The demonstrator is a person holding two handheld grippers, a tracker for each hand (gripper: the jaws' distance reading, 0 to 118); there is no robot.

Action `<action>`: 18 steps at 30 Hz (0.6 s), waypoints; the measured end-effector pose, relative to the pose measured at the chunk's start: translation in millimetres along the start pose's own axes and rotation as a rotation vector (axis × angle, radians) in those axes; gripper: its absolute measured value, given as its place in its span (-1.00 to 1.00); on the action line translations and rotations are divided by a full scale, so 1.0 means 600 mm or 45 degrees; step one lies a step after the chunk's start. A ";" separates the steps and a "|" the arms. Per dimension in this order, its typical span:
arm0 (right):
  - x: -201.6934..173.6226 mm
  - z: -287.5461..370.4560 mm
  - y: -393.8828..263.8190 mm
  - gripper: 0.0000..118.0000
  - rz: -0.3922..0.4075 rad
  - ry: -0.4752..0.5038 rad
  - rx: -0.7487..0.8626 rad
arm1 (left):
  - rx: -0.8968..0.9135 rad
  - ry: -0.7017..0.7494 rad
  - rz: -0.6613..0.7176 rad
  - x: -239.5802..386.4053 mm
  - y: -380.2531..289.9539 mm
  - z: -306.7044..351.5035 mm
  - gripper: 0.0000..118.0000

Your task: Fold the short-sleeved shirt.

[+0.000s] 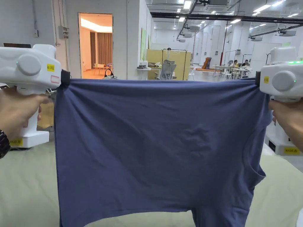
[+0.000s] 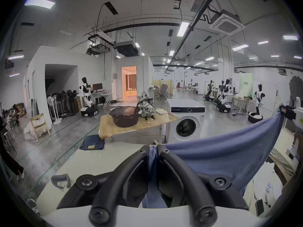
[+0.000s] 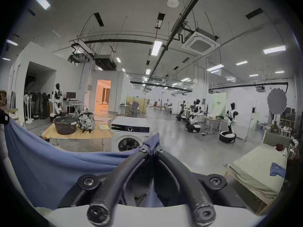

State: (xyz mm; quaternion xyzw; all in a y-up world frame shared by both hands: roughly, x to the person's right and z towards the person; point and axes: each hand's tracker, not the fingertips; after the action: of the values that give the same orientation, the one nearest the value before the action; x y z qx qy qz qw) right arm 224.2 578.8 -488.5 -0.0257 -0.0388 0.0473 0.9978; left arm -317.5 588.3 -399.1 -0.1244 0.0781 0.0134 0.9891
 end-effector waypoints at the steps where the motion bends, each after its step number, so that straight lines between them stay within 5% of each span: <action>1: -0.003 -0.008 0.006 -0.99 -0.003 0.000 0.006 | -0.009 0.001 0.001 -0.001 0.010 -0.007 -0.95; 9: -0.026 -0.030 -0.008 -0.99 0.021 -0.020 0.032 | 0.032 0.034 0.041 -0.004 0.020 -0.041 -0.95; 18: -0.020 0.009 -0.117 -0.99 0.068 -0.011 -0.047 | -0.047 0.037 0.018 0.006 -0.114 -0.044 -0.95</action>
State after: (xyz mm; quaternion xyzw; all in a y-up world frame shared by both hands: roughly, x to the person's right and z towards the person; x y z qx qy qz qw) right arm 218.3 508.3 -480.0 -0.0451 -0.0431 0.0733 0.9954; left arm -314.8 515.6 -408.5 -0.1423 0.0930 0.0201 0.9852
